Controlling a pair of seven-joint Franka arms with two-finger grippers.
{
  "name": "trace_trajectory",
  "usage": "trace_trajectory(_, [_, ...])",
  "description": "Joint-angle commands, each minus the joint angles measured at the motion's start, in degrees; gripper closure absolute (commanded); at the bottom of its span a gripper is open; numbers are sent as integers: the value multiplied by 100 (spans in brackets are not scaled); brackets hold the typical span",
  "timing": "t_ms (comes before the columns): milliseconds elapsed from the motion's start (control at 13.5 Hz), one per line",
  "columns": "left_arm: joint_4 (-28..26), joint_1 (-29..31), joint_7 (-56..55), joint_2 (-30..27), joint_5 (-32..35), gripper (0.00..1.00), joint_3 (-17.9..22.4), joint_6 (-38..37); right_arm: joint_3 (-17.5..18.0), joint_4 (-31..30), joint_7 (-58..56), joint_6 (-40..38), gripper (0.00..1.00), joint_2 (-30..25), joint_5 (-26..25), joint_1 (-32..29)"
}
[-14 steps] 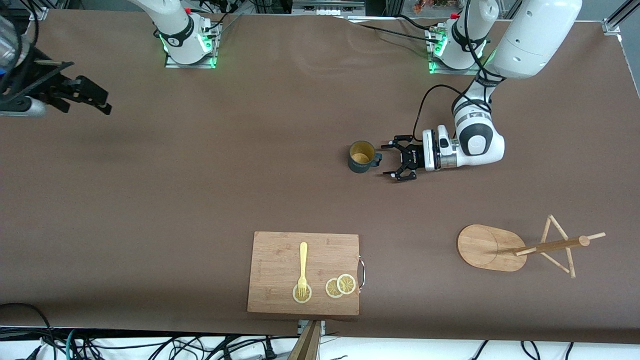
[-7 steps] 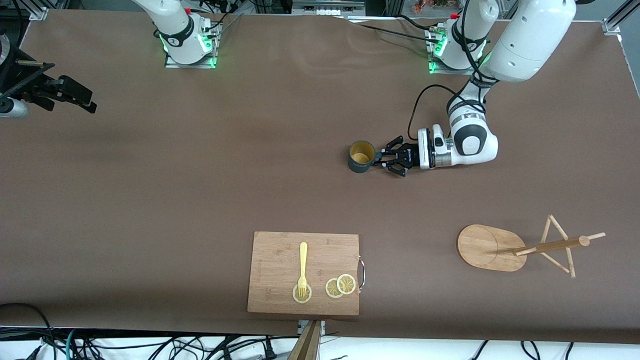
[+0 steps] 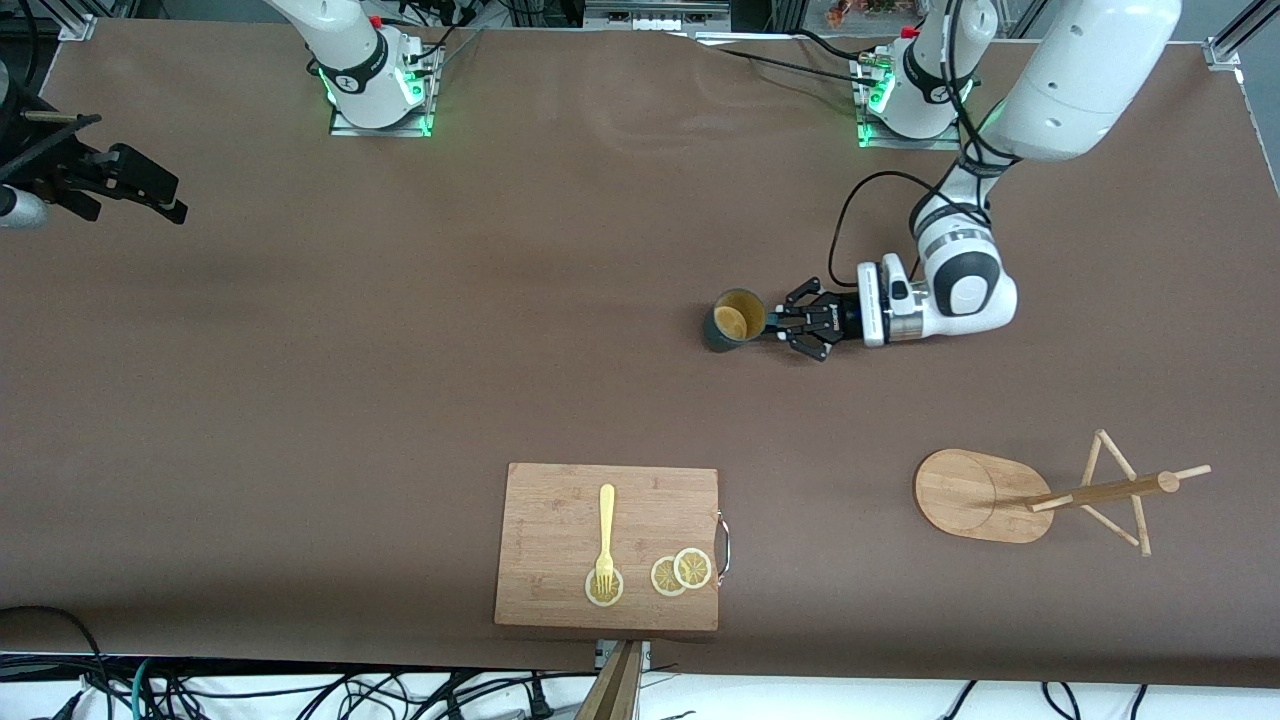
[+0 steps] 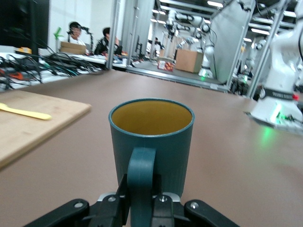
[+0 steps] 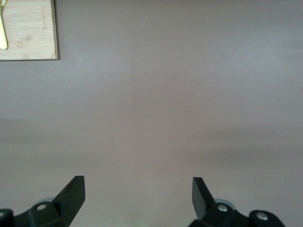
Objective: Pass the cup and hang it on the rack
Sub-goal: 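Lift the mug by its handle and carry it toward the rack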
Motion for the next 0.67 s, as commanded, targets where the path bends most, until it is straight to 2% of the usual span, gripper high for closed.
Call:
trace_trajectory(0, [-83,533,-1141,-730,984,100,-34,-135,92,167,-67,-102,0,160,-43,-108])
trace_trajectory(148, [-74,990,-1907,-959,1724,100,9,-486,145,167,-23,-93,0,310,-34,-73])
trace_trajectory(296, [109,1596,-2365,-943,2366,100,1,-706,145,167,-14,-127,0,311,1,6])
trace_trajectory(593, [478,2607,-3699,-898,3194,100,18,-847,101,149,-67,-242,0,319,27,-11])
